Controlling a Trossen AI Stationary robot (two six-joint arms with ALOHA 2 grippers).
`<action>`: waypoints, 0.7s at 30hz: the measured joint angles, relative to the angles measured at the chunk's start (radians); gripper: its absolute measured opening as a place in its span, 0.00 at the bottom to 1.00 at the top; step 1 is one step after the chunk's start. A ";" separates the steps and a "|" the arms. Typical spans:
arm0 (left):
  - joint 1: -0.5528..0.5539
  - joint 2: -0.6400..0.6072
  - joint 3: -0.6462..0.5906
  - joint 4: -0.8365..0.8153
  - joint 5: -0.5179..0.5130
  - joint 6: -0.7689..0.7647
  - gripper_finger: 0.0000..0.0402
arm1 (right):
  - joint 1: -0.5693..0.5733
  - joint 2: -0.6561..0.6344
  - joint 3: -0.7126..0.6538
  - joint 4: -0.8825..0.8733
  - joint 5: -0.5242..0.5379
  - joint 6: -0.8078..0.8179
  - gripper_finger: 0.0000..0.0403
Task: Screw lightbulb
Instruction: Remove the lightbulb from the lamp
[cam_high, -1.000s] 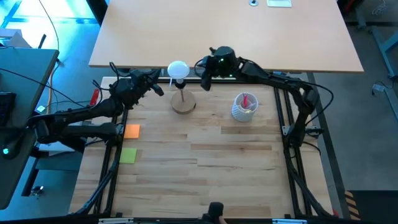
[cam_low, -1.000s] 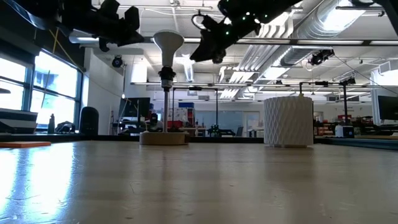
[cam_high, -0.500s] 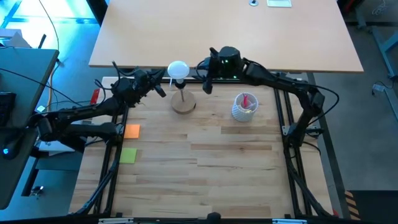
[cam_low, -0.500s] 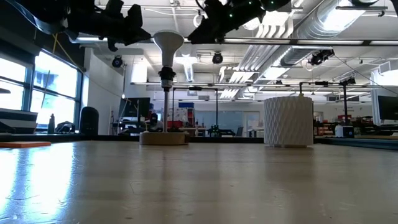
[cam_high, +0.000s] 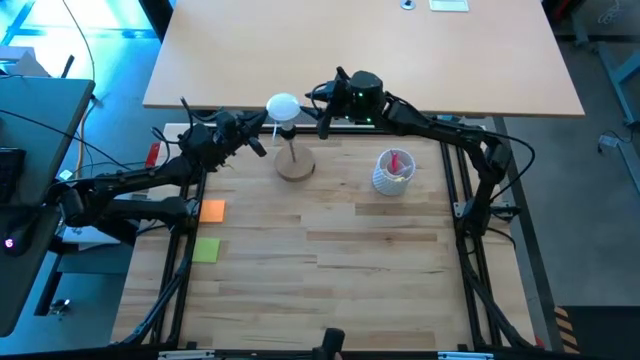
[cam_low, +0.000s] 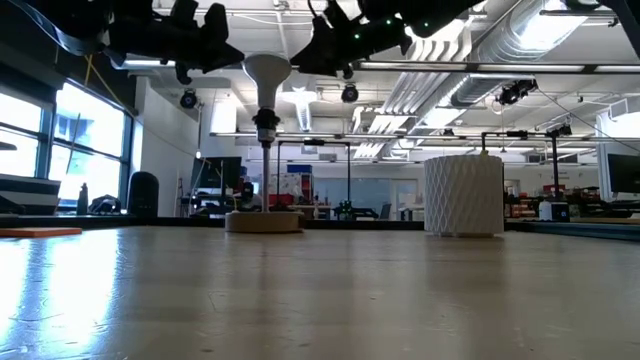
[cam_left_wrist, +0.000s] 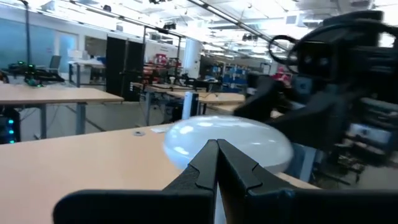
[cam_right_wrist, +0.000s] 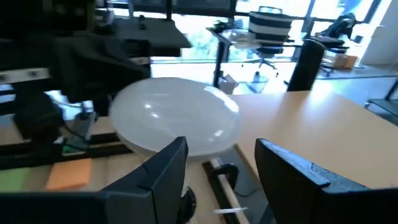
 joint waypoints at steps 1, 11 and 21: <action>0.000 0.000 0.000 -0.001 0.010 -0.001 0.00 | -0.001 0.002 0.000 0.001 0.009 0.000 0.48; -0.045 0.001 0.000 0.002 0.057 -0.027 0.00 | -0.025 0.004 -0.003 0.023 0.023 -0.003 0.48; -0.087 -0.010 0.000 0.022 0.020 -0.023 0.00 | -0.056 -0.010 -0.004 -0.015 0.066 -0.015 0.48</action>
